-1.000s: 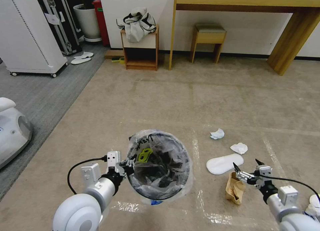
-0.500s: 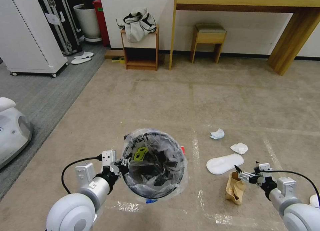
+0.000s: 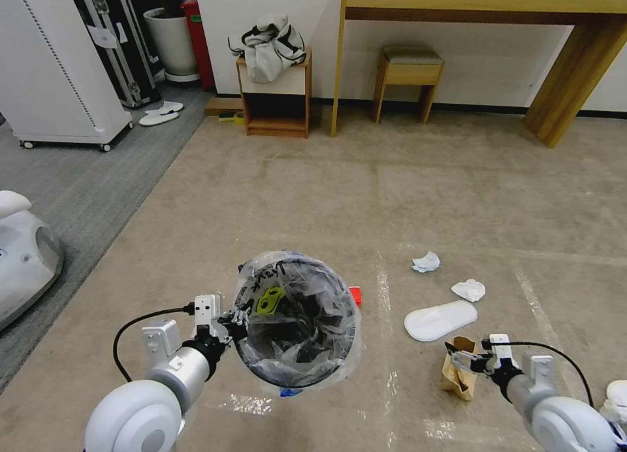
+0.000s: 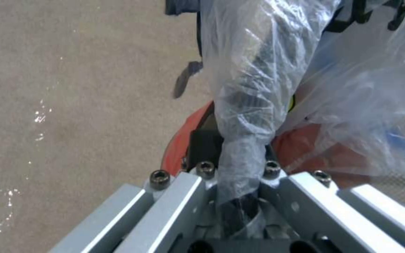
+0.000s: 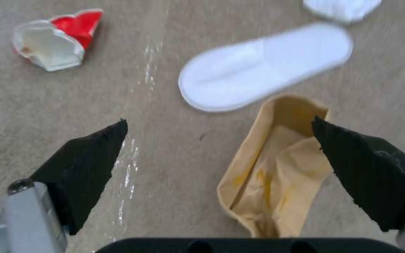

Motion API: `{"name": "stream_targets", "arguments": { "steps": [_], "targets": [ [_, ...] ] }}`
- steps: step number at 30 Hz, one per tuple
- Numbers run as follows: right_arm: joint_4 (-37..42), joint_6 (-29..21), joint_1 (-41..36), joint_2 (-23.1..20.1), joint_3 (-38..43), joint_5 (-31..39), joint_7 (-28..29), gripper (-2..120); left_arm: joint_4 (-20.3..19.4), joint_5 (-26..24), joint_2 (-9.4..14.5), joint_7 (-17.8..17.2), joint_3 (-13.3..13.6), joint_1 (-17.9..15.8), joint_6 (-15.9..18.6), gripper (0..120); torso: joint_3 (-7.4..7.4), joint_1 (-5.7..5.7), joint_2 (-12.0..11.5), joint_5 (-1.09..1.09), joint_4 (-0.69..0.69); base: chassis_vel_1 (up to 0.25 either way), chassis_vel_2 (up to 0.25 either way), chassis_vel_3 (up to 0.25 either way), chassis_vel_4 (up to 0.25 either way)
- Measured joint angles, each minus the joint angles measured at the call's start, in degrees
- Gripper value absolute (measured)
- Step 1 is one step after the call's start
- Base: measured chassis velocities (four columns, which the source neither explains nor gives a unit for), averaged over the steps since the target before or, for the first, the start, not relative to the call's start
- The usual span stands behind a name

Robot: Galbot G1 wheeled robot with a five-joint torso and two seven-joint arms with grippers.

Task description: Pick up the trash bin and place the garbage on the floor into it.

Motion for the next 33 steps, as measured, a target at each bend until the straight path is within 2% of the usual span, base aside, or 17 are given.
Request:
{"name": "stream_targets", "arguments": {
  "steps": [7,13,25,33],
  "targets": [
    [-5.8,-2.9,6.4,1.5,-5.2,6.2,3.0,100,1.0,2.0,-1.7,0.5,0.8,-0.7,-0.1,1,0.0,0.0,0.0,0.0,0.01,0.0,0.0,0.0,0.0],
    [-8.4,-3.4,7.4,2.5,-5.9,7.6,3.9,100,1.1,2.7,-2.2,0.8,0.9,-0.7,-0.1,1,0.0,0.0,0.0,0.0,0.0,0.0,0.0,0.0,0.0],
    [-13.1,-3.5,8.9,4.8,-6.2,8.0,4.5,100,1.9,3.7,-2.6,1.4,1.3,-0.6,-0.3,1,0.0,0.0,0.0,0.0,0.0,0.0,0.0,0.0,0.0],
    [-17.9,-3.0,14.5,6.9,-9.2,7.1,4.6,100,2.9,3.8,-2.9,1.8,1.9,-1.3,-0.5,1,0.0,0.0,0.0,0.0,0.01,0.0,0.0,0.0,0.0]
  ]
}}
